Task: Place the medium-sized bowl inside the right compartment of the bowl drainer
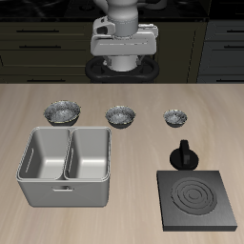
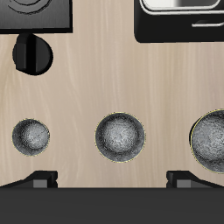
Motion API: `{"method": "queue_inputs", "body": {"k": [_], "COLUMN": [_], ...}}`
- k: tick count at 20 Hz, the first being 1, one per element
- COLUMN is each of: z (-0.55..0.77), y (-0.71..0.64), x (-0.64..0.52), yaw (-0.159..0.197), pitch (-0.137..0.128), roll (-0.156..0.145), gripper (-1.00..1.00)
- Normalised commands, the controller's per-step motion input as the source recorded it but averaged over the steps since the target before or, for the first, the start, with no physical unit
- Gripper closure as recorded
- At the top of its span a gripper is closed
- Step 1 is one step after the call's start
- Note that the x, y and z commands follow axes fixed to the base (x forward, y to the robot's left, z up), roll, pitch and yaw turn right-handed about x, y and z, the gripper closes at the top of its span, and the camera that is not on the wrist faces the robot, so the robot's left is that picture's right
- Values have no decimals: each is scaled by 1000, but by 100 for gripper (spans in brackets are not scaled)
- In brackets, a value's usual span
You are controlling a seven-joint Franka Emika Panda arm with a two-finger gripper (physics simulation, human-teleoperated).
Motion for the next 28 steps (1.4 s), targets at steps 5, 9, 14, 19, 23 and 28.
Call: {"method": "queue_inputs", "body": {"k": [5,9,14,19,23,28], "z": [-442,-276,-341,-454,-359,-304], "y": [132,68,21,84,37,-52], "x": [-145,-78,-93,43,66,83], "yaw": [4,4,13,-8,-3,-8], "pitch": [10,-6,-43,28,44,21], "roll": [34,13,-24,7,4,-23], "gripper": [-100,-100,-100,-100,-100,-100]}}
